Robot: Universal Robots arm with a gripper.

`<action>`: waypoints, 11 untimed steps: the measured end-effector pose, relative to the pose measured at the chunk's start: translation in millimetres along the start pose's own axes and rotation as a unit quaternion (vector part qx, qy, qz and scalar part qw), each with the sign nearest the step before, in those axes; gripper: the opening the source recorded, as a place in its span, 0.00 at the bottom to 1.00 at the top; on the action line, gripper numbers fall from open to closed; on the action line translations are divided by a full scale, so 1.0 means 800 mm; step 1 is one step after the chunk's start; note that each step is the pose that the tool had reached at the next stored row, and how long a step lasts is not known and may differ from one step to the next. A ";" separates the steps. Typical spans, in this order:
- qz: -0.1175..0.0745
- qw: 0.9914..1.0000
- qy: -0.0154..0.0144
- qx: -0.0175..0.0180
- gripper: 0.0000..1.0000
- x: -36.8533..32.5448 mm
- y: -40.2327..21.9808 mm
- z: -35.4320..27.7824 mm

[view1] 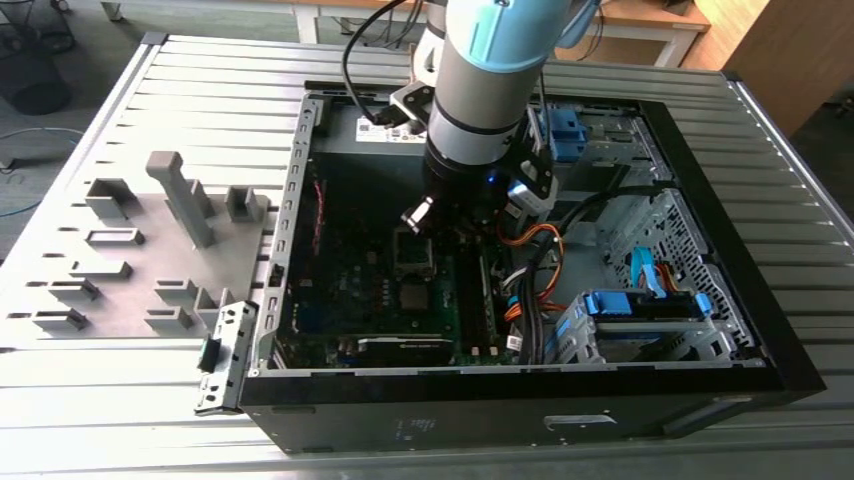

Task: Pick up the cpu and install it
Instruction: 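Close the cpu cover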

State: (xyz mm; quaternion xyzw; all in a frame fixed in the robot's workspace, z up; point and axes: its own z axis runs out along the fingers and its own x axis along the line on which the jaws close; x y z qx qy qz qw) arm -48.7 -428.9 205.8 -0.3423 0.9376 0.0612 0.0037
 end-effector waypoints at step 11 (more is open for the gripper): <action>0.000 1.000 0.000 0.000 0.11 0.0014 -0.0013 -0.0061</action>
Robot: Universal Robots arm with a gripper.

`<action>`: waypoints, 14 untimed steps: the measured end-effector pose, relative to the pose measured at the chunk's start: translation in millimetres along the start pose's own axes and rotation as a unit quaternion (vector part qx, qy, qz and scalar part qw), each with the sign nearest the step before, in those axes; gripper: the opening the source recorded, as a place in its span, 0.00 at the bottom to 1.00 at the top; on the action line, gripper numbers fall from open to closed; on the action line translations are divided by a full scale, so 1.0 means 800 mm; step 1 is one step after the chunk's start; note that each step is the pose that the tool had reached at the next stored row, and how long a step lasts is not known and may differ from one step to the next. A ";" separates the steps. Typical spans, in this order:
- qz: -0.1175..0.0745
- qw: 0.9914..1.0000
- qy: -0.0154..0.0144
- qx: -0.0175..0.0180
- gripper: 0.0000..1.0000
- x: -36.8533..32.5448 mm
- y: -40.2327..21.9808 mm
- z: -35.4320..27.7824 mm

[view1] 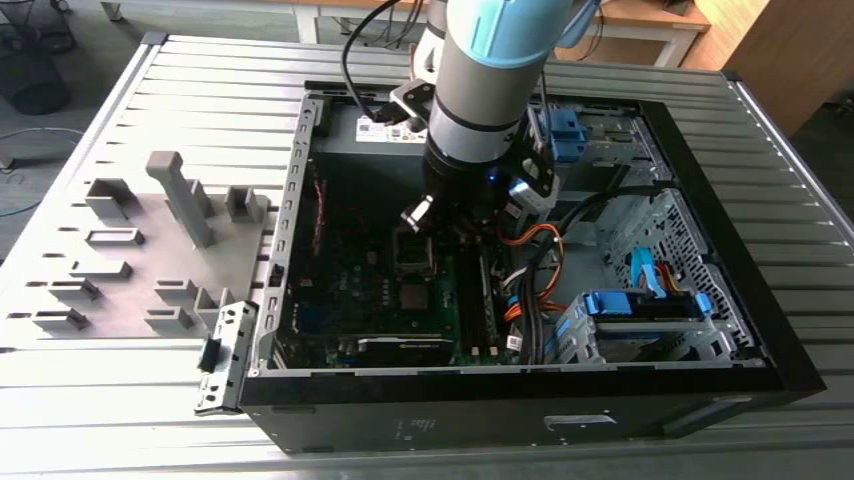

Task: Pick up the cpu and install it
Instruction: 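Close the cpu cover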

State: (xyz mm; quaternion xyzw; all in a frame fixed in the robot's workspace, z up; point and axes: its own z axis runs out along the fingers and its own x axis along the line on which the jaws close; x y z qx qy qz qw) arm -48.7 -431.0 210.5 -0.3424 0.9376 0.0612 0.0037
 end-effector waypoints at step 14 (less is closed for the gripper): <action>0.000 1.000 -0.001 -0.001 0.11 0.0056 -0.0062 -0.0069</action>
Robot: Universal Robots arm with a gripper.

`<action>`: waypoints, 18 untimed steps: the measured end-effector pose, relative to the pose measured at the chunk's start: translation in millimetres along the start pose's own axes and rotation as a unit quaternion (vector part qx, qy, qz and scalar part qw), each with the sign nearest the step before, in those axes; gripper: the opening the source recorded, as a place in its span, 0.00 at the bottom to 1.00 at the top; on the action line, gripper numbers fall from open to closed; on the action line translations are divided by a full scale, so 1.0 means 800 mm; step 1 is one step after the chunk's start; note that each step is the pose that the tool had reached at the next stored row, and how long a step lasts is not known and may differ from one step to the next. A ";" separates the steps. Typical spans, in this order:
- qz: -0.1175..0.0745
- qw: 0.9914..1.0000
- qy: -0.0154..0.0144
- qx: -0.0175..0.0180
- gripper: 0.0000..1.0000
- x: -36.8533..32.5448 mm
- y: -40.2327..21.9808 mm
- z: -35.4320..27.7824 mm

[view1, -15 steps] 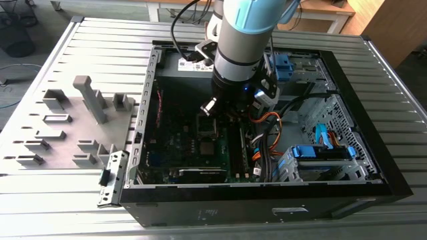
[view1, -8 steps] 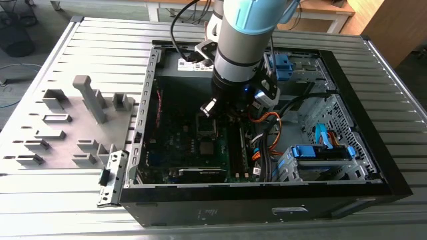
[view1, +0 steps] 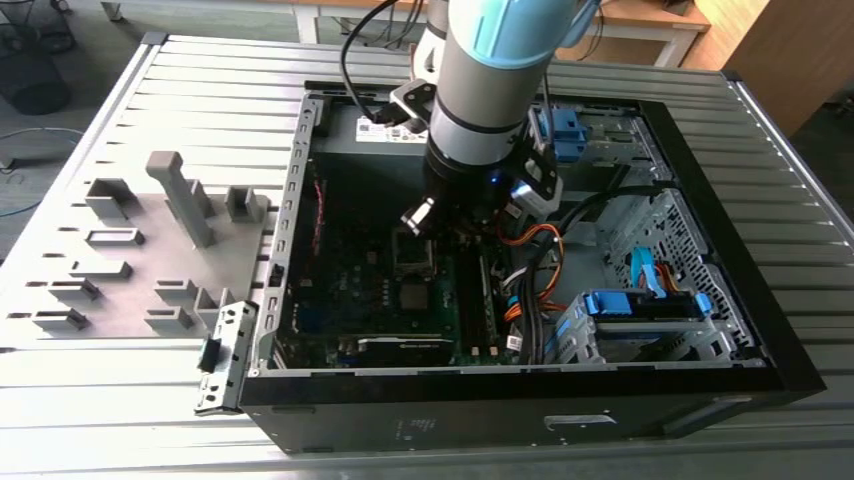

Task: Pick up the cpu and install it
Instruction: 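Close the cpu cover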

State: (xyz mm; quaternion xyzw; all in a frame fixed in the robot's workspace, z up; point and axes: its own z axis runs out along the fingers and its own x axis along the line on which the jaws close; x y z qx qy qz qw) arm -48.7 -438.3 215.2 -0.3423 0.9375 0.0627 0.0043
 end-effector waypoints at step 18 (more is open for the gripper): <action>0.000 1.000 -0.006 -0.008 0.11 0.0107 -0.0122 -0.0115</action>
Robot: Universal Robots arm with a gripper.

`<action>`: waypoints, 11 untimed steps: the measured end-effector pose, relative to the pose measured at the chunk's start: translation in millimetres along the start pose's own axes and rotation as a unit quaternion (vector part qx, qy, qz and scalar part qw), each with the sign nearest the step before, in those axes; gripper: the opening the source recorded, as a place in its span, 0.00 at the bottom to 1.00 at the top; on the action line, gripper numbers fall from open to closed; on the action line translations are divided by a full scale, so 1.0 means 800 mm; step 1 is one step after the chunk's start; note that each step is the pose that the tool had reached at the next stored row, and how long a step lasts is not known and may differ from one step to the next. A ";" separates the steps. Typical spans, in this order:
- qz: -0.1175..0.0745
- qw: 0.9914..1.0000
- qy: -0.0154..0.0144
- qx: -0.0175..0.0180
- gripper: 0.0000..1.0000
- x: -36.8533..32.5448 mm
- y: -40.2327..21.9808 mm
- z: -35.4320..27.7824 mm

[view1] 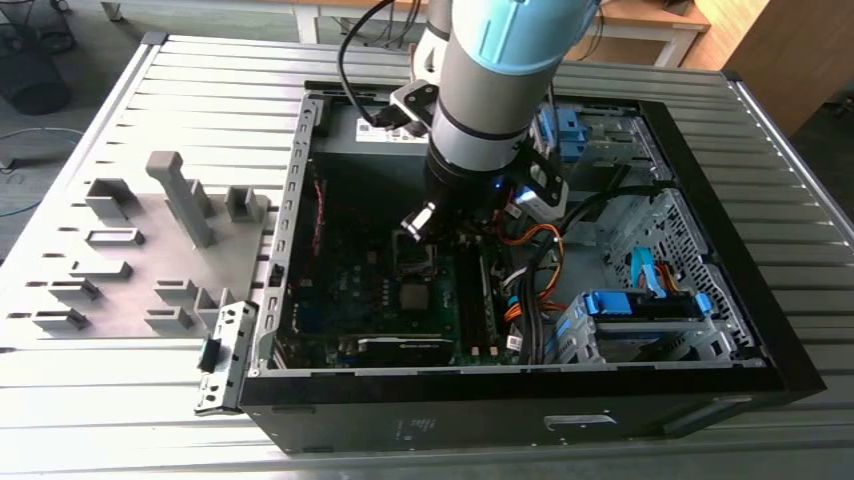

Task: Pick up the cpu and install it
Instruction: 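Close the cpu cover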

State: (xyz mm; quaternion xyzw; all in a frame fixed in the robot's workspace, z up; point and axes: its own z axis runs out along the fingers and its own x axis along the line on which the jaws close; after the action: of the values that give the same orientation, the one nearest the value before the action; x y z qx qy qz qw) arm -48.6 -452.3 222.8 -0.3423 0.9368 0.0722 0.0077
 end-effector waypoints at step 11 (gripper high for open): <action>0.000 1.000 -0.003 -0.004 0.11 0.0090 -0.0111 -0.0060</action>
State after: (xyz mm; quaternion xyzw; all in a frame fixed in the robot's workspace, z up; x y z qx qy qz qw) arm -48.3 -464.3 225.9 -0.3422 0.9364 0.0772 0.0095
